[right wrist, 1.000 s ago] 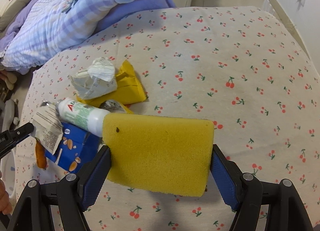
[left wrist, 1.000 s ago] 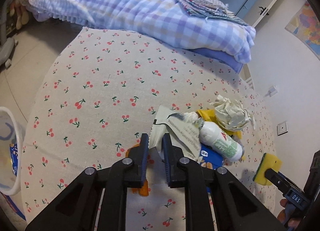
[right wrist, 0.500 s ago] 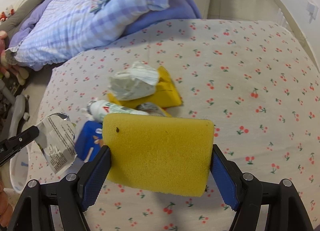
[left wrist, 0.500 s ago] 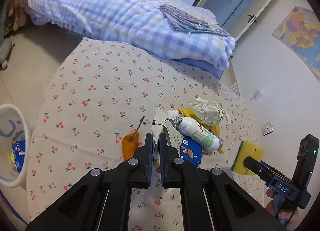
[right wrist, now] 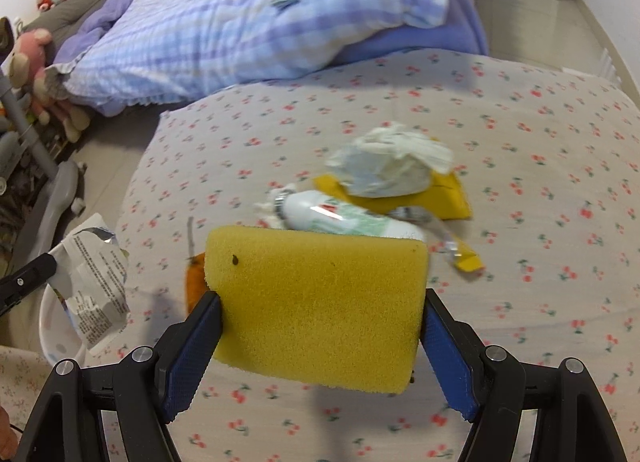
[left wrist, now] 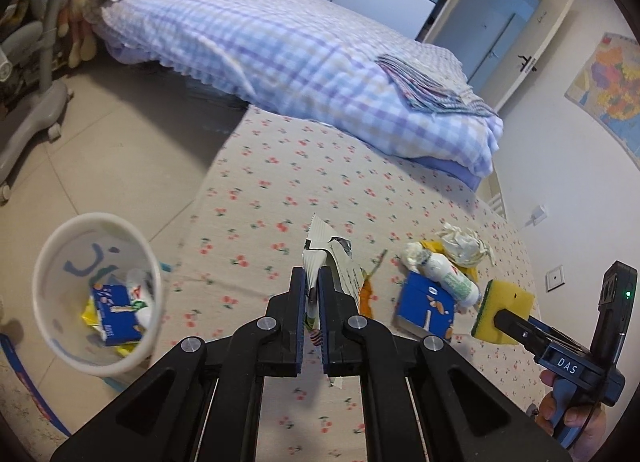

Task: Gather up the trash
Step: 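Drop the wrapper into the bin with left gripper while right gripper drops the sponge in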

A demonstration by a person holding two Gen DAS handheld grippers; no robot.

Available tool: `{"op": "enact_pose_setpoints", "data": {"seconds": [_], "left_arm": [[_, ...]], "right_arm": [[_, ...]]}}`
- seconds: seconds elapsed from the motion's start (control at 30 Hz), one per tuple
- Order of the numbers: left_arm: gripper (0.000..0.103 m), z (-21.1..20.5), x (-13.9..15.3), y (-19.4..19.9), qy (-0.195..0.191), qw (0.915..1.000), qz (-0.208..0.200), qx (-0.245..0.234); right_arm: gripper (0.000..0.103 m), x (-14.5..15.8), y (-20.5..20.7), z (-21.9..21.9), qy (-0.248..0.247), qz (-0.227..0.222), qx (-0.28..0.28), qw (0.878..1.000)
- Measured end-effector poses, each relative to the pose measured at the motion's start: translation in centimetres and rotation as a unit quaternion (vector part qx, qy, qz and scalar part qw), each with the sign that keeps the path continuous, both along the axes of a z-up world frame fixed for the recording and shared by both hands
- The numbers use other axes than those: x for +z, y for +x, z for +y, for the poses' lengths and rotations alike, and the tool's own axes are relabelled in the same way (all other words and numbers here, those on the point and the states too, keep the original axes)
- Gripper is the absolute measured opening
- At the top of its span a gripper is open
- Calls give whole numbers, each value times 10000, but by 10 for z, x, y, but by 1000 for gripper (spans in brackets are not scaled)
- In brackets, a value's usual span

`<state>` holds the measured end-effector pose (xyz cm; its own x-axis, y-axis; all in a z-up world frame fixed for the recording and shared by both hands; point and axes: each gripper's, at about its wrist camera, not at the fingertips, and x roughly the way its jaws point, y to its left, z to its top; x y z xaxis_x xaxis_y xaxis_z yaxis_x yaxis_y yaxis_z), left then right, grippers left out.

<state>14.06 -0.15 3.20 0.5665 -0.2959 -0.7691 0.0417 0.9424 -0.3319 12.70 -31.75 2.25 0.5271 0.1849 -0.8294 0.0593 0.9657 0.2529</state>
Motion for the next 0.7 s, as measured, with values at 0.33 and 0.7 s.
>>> {"op": "enact_pose_setpoints", "data": {"seconds": [0.33,0.7], "left_arm": [[6,66,-1,-7,206,9987,-7,464],[6,140,-24,-9,532,9927,230,1057]], "right_arm": [[81,2,10,59,-68,-38,377,9993],[81,-14,21,121,-231,47,834,9962]]}}
